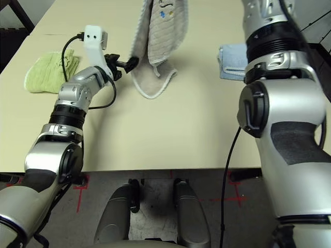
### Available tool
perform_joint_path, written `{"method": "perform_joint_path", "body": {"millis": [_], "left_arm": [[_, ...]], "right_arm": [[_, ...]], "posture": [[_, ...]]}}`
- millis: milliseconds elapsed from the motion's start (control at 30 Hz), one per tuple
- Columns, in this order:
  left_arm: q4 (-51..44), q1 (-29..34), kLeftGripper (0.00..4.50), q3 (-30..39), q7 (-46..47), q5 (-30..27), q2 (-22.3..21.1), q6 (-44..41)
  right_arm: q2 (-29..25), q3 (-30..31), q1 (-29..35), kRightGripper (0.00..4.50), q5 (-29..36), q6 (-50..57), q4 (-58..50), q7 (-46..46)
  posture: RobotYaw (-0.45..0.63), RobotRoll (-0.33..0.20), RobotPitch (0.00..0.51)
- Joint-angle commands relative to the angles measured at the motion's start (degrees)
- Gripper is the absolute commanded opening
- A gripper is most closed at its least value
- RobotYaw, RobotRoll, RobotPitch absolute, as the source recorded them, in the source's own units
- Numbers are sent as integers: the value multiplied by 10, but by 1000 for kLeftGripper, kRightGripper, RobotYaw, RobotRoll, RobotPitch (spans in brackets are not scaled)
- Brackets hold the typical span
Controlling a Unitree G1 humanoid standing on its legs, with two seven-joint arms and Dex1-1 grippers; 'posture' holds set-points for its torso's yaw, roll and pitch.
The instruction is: Fold the towel and set it aside.
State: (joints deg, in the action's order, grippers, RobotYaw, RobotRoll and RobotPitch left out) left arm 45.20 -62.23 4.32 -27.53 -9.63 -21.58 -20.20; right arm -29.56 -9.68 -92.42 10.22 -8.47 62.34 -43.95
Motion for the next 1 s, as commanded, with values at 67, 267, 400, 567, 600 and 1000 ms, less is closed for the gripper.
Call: {"method": "perform_joint_path", "body": {"millis": [67, 267, 400, 567, 600, 1000], "left_arm": [[28, -10, 4500, -7, -41, 19, -37, 25], [33, -6, 4500, -18, -99, 26, -58, 33], [6, 13, 4500, -14, -153, 0, -43, -8], [1, 25, 4500, -4, -165, -15, -33, -66], [-1, 27, 4500, -3, -165, -18, -33, -76], [36, 38, 4500, -1, -134, -8, -34, -72]], "right_arm": [[-28, -9, -1, 34, -7, -16, 21, 8], [-34, -11, 12, 34, -1, -14, 24, 5], [-28, -10, 12, 34, 2, -12, 21, 3], [-25, -10, 5, 34, 3, -12, 19, -1], [-25, -10, 4, 34, 2, -12, 20, -1], [-22, -9, -1, 34, 3, -9, 16, -7]], "posture": [[54, 0, 175], [54, 0, 176], [51, 0, 176], [43, 0, 177], [43, 0, 177], [36, 0, 171]]}}
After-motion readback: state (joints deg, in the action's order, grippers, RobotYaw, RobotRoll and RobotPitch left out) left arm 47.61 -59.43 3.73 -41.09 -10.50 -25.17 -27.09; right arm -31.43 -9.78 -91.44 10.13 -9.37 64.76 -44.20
